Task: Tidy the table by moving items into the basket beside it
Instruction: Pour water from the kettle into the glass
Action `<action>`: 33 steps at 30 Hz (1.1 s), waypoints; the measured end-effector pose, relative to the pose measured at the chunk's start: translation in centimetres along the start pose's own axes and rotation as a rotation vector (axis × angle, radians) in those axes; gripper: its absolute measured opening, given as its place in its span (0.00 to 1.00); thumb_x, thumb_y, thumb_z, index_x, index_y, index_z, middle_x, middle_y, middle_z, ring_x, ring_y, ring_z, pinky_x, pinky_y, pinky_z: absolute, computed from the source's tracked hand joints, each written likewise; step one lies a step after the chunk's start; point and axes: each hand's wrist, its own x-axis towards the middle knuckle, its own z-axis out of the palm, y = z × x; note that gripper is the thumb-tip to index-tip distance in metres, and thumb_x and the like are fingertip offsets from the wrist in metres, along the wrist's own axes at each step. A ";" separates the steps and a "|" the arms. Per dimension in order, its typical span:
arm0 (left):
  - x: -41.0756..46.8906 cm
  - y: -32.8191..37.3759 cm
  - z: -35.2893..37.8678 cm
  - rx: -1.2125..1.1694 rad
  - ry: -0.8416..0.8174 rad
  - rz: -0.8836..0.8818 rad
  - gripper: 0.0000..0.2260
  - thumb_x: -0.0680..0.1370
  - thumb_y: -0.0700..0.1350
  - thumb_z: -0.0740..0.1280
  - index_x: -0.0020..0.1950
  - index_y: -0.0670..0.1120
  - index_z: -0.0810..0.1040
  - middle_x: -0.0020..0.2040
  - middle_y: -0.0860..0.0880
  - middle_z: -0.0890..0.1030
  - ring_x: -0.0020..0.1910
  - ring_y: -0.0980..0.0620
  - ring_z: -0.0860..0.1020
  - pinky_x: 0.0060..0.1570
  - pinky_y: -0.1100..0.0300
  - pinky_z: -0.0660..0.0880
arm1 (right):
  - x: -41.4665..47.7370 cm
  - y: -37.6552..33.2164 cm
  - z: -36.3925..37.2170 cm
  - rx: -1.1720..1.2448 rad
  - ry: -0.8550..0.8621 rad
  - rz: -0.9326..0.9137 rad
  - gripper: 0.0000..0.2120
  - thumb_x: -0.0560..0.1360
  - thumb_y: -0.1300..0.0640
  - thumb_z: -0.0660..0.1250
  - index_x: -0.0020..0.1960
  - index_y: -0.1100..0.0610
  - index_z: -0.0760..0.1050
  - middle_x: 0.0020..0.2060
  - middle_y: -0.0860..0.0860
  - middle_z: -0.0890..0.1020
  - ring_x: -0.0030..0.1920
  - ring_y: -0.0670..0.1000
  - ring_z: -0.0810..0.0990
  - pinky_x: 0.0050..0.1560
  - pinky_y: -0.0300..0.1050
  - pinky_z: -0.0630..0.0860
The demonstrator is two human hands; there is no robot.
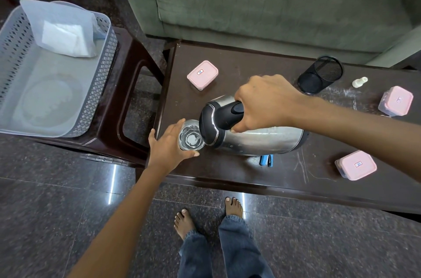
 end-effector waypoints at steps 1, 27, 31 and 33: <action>0.0 0.0 0.0 -0.001 0.000 0.002 0.43 0.65 0.61 0.74 0.74 0.52 0.57 0.69 0.54 0.69 0.69 0.55 0.68 0.73 0.42 0.45 | 0.0 0.0 0.0 0.001 -0.001 0.000 0.24 0.64 0.42 0.70 0.28 0.54 0.57 0.27 0.49 0.63 0.34 0.60 0.69 0.27 0.40 0.57; 0.1 0.0 0.0 -0.017 -0.013 0.002 0.44 0.65 0.60 0.74 0.74 0.53 0.57 0.70 0.53 0.69 0.68 0.54 0.68 0.72 0.41 0.46 | 0.3 -0.1 -0.4 0.005 -0.008 0.024 0.25 0.64 0.41 0.70 0.28 0.53 0.57 0.27 0.49 0.62 0.34 0.59 0.68 0.32 0.43 0.60; 0.1 -0.1 0.0 -0.027 -0.013 -0.001 0.43 0.65 0.60 0.74 0.74 0.53 0.57 0.70 0.54 0.69 0.68 0.54 0.69 0.72 0.41 0.45 | 0.4 -0.3 -0.4 0.006 -0.017 0.028 0.25 0.64 0.41 0.70 0.29 0.53 0.57 0.27 0.49 0.62 0.33 0.59 0.68 0.32 0.43 0.62; 0.0 -0.1 0.0 -0.030 -0.018 -0.005 0.44 0.64 0.60 0.74 0.74 0.53 0.57 0.70 0.54 0.69 0.68 0.55 0.69 0.73 0.41 0.45 | 0.4 -0.4 -0.5 0.004 -0.023 0.029 0.25 0.64 0.41 0.70 0.29 0.53 0.57 0.27 0.49 0.63 0.33 0.58 0.67 0.33 0.43 0.62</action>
